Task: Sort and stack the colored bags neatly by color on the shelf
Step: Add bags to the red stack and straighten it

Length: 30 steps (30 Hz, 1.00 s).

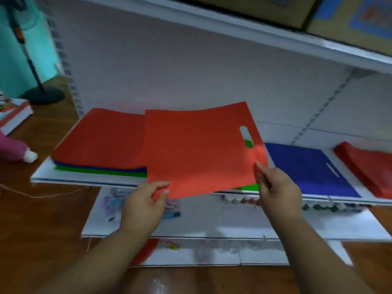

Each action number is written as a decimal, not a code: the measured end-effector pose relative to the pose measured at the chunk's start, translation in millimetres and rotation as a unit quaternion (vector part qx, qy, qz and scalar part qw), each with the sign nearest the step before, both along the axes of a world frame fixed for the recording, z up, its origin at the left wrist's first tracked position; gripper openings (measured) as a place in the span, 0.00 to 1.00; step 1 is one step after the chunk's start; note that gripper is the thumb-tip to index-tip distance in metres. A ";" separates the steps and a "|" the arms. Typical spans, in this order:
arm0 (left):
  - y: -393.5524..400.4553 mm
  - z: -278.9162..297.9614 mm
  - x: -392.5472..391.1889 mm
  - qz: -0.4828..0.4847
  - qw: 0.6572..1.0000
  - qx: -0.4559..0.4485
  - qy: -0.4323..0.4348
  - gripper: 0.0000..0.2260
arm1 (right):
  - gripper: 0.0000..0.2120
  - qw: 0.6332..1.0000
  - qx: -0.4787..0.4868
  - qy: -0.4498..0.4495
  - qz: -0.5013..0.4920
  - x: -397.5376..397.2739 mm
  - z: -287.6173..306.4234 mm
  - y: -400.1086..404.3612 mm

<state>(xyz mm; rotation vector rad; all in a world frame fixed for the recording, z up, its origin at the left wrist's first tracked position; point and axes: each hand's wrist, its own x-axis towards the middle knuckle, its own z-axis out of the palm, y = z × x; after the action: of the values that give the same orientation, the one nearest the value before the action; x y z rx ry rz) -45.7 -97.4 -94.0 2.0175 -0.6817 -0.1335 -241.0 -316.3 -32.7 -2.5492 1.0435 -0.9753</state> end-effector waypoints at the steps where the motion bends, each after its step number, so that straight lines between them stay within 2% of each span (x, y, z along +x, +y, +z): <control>1: -11.8 1.0 -6.7 -0.020 1.000 -0.003 -0.016 0.09 | 0.14 1.000 0.003 0.000 -0.021 -18.5 1.3 -4.6; 5: -72.2 12.1 -55.1 -0.114 0.990 -0.009 -0.077 0.13 | 0.14 0.993 0.020 -0.003 -0.119 -105.5 -6.3 -30.3; 9: -143.2 13.2 -135.0 -0.197 0.976 -0.024 -0.092 0.15 | 0.15 0.981 0.029 -0.013 -0.193 -208.4 -2.2 -63.3; 14: -238.0 21.3 -256.9 -0.250 0.962 -0.021 -0.111 0.13 | 0.15 0.964 0.012 0.002 -0.267 -344.3 7.4 -127.6; 18: -303.5 36.7 -328.0 -0.285 0.950 0.002 -0.131 0.12 | 0.15 0.951 0.045 -0.005 -0.305 -424.0 -0.4 -177.3; 25: -384.4 23.8 -371.4 -0.276 0.949 0.029 -0.151 0.09 | 0.15 0.954 0.054 0.012 -0.293 -464.3 -13.5 -267.4; 30: -463.1 27.2 -368.6 -0.299 0.925 0.050 -0.227 0.09 | 0.14 0.944 0.081 0.037 -0.317 -463.3 -18.4 -338.1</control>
<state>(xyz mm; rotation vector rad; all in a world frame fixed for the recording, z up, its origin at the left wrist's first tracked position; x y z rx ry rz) -414.3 -560.4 -66.8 1.8852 -1.6080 -0.0556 -704.2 -654.5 -51.2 -2.1549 1.9450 -0.8718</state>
